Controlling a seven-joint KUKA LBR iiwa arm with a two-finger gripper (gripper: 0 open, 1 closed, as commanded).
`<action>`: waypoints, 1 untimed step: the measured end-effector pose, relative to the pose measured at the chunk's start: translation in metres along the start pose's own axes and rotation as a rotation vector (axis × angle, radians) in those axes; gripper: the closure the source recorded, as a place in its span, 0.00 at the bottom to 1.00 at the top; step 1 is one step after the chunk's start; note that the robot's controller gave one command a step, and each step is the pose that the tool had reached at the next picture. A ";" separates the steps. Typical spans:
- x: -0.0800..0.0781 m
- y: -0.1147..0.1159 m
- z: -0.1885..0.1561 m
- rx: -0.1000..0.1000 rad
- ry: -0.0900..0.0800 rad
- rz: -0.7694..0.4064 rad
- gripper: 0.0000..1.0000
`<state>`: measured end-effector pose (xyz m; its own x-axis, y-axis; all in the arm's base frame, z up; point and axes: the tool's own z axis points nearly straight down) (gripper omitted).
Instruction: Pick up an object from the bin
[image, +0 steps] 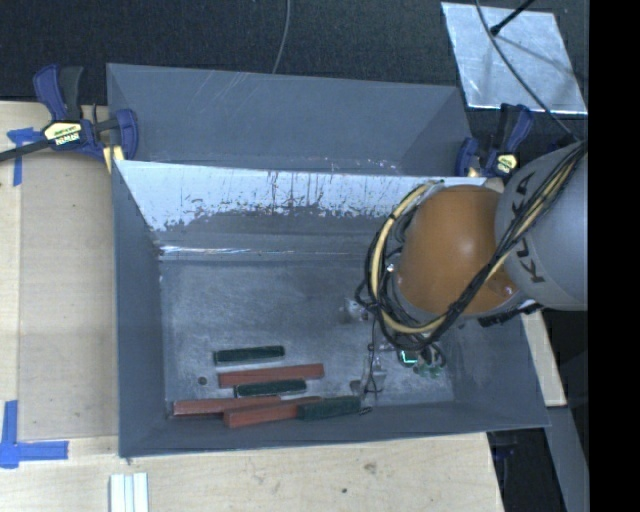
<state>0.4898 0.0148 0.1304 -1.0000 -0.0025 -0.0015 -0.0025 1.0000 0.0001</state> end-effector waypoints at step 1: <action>0.000 0.000 0.000 0.000 -0.001 0.001 0.00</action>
Offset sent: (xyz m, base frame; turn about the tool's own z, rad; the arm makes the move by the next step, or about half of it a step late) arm 0.0078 0.1139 -0.0352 -0.2431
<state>0.4901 0.0147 0.1306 -1.0000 -0.0015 -0.0024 -0.0015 1.0000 0.0001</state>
